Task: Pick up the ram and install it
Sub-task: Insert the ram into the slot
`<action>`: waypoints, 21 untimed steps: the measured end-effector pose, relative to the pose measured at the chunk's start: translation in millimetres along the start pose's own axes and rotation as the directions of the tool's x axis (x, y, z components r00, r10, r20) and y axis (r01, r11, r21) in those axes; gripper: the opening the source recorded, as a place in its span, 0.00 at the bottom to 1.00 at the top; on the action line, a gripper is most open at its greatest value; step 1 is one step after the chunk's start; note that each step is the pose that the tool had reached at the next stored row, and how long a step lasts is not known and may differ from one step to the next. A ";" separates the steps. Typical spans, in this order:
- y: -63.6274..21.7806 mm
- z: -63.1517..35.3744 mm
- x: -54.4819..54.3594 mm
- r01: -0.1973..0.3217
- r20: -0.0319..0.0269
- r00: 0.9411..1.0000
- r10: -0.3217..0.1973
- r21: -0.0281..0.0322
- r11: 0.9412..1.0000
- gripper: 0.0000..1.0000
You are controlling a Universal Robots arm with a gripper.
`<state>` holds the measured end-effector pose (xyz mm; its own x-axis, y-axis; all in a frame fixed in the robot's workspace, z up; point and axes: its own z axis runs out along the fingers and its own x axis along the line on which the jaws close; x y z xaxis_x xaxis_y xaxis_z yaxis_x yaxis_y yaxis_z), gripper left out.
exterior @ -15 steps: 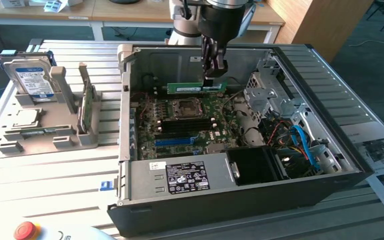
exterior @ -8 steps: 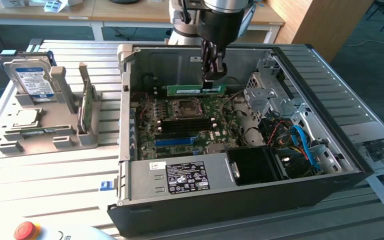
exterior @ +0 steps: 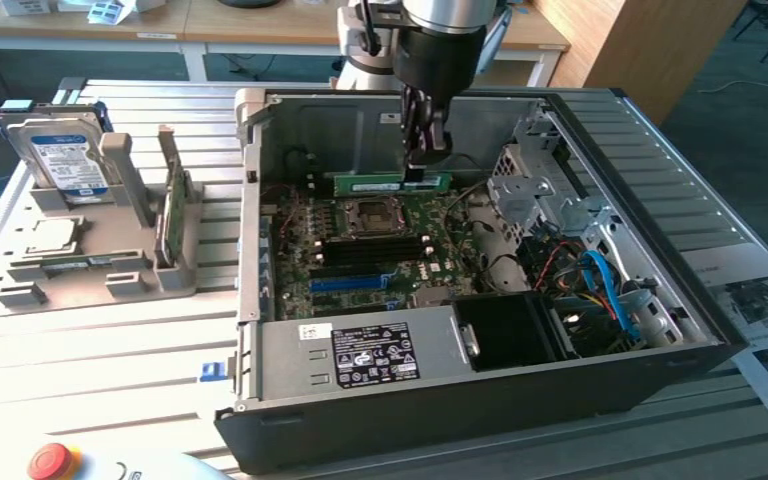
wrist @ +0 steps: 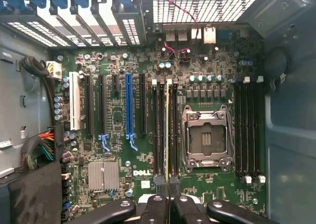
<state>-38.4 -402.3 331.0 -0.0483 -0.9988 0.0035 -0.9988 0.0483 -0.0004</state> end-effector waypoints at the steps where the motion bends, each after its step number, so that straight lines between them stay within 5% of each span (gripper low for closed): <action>1: 0.0 1.5 0.0 0.000 0.000 1.000 0.000 0.000 1.000 0.12; 21: 0.0 23.6 -0.1 0.000 0.000 1.000 0.000 0.000 1.000 0.12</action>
<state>-38.4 -402.3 307.4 -0.0483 -0.9988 0.0035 -0.9988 0.0483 -0.0004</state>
